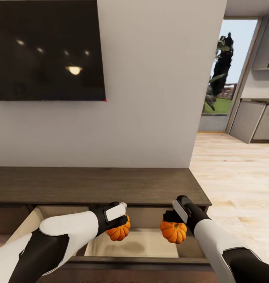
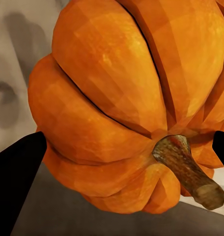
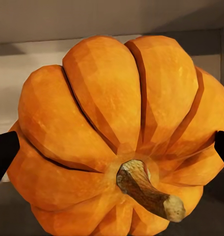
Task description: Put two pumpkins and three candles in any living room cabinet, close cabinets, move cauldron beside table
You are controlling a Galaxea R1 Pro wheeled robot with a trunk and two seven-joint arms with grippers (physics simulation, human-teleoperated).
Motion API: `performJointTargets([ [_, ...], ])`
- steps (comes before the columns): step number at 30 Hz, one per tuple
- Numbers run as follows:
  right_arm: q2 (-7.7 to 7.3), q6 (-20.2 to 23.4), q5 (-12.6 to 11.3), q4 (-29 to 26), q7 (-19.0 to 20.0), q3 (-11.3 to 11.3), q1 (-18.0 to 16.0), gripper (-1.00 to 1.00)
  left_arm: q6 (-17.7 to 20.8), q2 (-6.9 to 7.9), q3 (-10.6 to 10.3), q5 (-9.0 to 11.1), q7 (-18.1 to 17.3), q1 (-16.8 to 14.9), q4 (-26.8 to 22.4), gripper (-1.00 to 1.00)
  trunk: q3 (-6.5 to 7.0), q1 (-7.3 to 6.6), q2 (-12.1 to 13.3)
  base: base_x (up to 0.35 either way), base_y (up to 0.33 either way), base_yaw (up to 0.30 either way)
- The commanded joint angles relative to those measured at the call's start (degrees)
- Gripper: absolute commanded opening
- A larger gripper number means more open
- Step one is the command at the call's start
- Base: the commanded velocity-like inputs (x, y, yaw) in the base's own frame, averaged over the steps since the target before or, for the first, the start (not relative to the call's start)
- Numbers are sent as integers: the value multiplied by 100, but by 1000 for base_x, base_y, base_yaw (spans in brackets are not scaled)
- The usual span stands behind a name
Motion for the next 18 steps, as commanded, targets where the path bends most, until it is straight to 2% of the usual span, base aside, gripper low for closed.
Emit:
performJointTargets([
  [1, 1, -49, -54, 0, -41, 44, -3, -100, 28, -1, -27, 0, 20, -8, -4, -100, -15, -1, -3, 0, 0, 0],
  [18, 15, -673, -12, 209, -39, 86, -3, -100, 23, -1, -27, 0, 24, -8, -49, -100, -164, -1, -3, 0, 0, 18],
])
